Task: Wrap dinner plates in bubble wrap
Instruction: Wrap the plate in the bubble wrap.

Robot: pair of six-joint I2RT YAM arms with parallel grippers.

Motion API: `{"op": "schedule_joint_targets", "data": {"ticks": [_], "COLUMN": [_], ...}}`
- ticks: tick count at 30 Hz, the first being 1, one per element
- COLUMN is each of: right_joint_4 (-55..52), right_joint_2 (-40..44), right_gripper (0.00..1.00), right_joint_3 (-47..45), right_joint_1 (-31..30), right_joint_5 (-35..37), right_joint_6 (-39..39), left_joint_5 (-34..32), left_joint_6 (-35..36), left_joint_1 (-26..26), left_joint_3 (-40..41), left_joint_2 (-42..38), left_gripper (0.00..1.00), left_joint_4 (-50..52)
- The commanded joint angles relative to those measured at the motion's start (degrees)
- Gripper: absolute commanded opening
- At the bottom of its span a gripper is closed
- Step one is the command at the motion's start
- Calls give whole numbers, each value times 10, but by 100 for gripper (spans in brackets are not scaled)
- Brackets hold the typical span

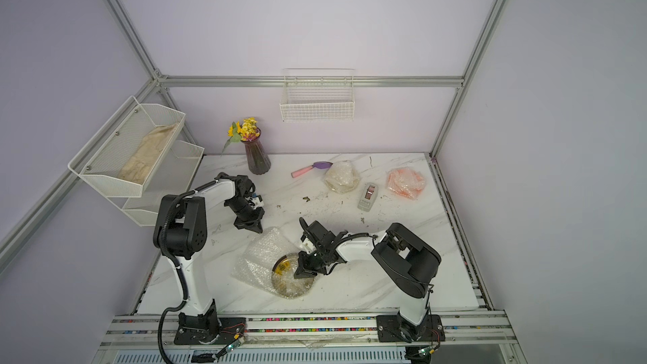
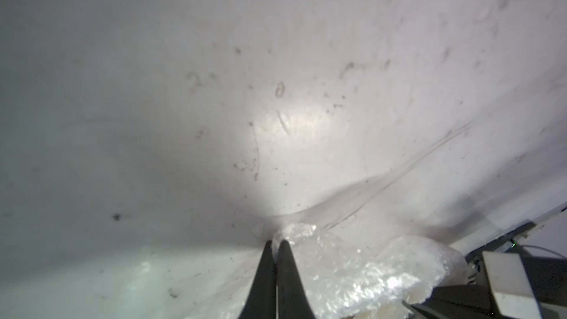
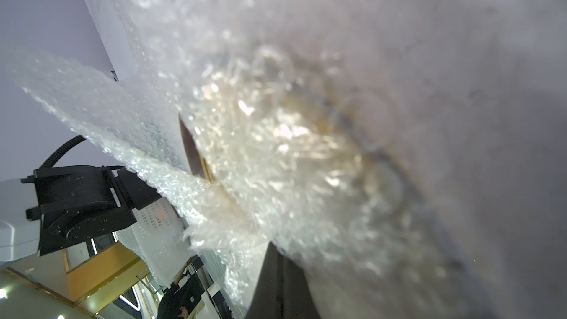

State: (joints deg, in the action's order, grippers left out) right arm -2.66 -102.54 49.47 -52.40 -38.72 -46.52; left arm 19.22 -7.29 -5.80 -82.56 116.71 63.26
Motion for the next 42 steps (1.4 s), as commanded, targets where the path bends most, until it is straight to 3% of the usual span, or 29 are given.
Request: {"op": "schedule_joint_targets", "data": {"ticks": [1,8,12,17,22,26,30,35,38,42], "right_joint_4": [-39,96,122,128,143,147,141,129,117,63], "right_joint_2": [-34,-58,-78,-92,-93,-94,-92,-85,-80,-51], "right_gripper": [0,0,0,0,0,0,0,0,0,0], "right_joint_3": [-49,-43,-28,-31,-53,-59,-57,-57,-49,-38], "right_joint_1": [1,1,1,1,0,0,0,1,0,0], "right_joint_5": [98,170,216,237,240,244,247,257,259,250], "right_joint_6": [-72,-209,-247,-262,-273,-279,-278,-275,-269,-250], "left_joint_5": [15,38,43,40,121,148,158,155,153,104], "left_joint_6": [3,6,-16,-77,-193,-270,-303,-314,-305,-288], "left_joint_1": [-2,-55,-89,-136,-171,-218,-249,-252,-252,-251], "left_joint_3": [-56,-243,-237,-85,127,241,315,401,424,422], "left_joint_2": [-25,39,1,-110,-232,-277,-281,-263,-219,-177], "left_gripper": [0,0,0,0,0,0,0,0,0,0], "left_joint_4": [-7,72,81,46,-85,-173,-225,-275,-297,-270]}}
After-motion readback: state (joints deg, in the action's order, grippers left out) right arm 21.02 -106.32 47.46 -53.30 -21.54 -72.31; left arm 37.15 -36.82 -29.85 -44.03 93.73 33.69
